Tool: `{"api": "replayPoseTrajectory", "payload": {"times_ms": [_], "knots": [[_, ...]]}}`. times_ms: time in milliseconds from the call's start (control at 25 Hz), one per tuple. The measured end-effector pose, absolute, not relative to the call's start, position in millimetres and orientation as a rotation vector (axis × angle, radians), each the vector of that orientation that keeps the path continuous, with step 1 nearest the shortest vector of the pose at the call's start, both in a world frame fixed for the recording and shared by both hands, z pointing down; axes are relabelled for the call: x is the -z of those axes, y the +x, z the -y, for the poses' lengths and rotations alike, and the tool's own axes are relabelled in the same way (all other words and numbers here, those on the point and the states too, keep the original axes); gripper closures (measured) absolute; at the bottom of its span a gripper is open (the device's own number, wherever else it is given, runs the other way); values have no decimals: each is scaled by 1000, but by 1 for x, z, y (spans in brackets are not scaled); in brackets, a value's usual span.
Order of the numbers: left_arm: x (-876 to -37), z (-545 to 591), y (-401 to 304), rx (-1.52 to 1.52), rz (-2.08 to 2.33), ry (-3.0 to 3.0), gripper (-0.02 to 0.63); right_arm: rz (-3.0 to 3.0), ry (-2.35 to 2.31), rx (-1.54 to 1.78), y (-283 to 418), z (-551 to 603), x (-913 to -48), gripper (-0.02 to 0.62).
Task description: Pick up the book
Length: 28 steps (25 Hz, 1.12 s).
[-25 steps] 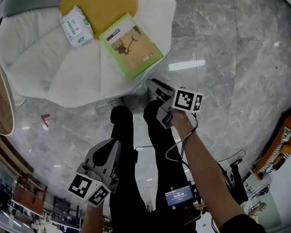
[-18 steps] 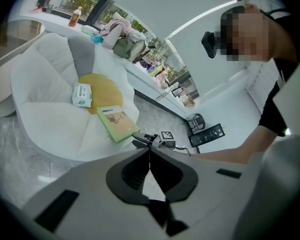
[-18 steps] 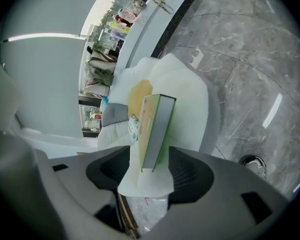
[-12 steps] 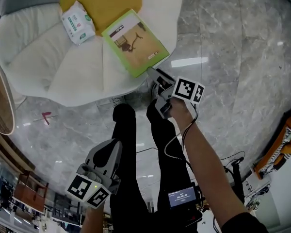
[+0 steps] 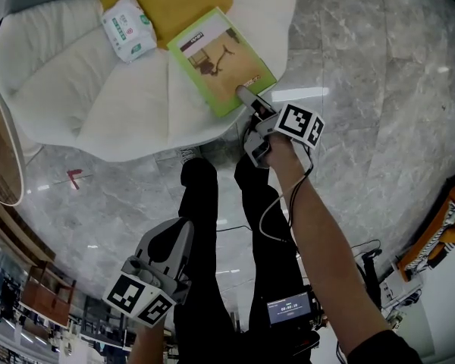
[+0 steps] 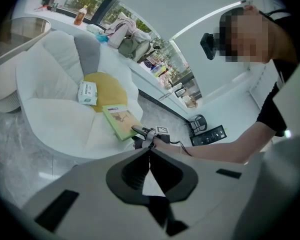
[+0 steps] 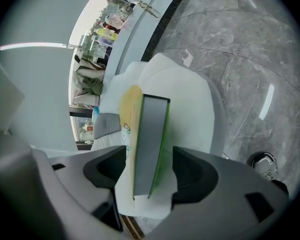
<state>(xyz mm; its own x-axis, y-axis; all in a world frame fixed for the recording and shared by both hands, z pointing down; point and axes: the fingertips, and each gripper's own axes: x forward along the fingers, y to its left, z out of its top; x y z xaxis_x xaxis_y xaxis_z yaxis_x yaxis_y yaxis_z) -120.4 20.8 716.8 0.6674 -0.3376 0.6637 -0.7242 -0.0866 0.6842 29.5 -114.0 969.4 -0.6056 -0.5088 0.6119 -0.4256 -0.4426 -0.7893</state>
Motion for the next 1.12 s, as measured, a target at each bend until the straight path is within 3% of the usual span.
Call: {"api": "replayPoseTrajectory", "payload": {"times_ms": [560, 680, 1120], "knots": [[-715, -33, -123, -395, 879, 1683, 592, -1591, -1335, 2227, 17, 136, -967, 310], [-712, -33, -122, -391, 884, 1686, 592, -1579, -1354, 2249, 18, 132, -966, 419], [-709, -35, -121, -370, 898, 1678, 592, -1581, -1281, 2247, 11, 130, -954, 437]]}}
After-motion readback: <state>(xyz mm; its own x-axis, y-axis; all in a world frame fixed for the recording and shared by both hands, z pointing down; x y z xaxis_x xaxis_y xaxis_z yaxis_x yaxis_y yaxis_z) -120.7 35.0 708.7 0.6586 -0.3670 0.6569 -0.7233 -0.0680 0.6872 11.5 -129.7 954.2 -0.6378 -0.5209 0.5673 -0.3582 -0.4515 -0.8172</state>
